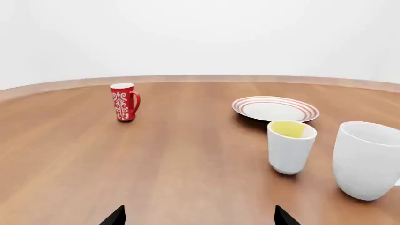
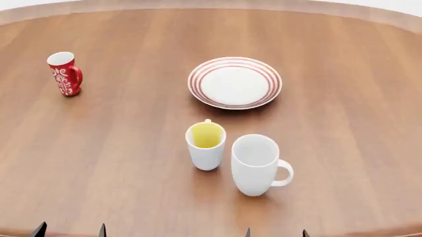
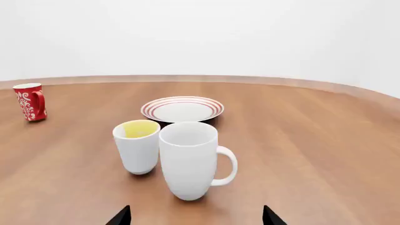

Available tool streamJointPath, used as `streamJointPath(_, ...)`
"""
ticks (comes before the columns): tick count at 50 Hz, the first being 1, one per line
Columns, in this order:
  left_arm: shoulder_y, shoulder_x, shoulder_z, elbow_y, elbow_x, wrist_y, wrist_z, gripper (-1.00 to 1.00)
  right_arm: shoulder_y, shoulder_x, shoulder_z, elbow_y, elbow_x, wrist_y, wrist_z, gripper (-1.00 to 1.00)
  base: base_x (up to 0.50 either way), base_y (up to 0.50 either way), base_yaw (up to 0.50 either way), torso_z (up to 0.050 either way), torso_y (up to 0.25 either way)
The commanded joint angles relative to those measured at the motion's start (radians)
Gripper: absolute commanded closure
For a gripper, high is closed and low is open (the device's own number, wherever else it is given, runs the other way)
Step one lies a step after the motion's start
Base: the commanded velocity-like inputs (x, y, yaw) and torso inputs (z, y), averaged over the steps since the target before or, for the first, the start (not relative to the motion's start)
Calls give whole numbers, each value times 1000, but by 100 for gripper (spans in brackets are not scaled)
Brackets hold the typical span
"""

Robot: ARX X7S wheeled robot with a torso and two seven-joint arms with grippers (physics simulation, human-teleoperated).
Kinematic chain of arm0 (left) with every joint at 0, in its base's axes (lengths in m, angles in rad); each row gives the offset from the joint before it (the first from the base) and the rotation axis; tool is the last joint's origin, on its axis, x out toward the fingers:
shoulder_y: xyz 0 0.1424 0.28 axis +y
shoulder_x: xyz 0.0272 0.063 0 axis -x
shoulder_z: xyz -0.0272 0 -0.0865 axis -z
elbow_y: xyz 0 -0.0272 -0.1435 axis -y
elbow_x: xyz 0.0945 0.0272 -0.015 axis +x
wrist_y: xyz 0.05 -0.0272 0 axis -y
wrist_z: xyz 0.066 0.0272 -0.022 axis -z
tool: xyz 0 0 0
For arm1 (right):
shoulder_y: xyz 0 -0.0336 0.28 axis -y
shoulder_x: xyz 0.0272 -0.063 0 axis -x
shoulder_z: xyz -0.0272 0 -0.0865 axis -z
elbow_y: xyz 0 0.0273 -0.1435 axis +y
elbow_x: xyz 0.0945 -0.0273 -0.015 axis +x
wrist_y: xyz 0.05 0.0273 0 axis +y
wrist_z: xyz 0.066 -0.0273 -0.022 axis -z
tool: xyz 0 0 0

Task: Pick up the red mug and put it on the plate

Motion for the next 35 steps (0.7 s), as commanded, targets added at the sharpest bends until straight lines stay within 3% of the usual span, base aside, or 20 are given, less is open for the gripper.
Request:
streamJointPath(1,0,-16,18,-1,-15,2,-20,-100,3,17,-23,16,17,-16,12,-100,0,0,0,0,0)
streamJointPath(19,5,-57,66,25,-57,-12,-81,-100,-3,60,-82,-34,49,24,63,-100,0,0,0,0,0)
streamJointPath(25,-43,-76,81,284,-55,-357,-136,-100,29,98,-86,-335,144,341,42,-100,0,0,0,0,0)
streamJointPath(29,-155,-89,83,477,-69,-617,-148,-100,145,129,-62,-553,207,628,65,-100,0,0,0,0,0)
streamJointPath(35,-289,-104,91,601,-83,-803,-151,-100,319,139,4,-683,301,898,89,-100,0,0,0,0,0)
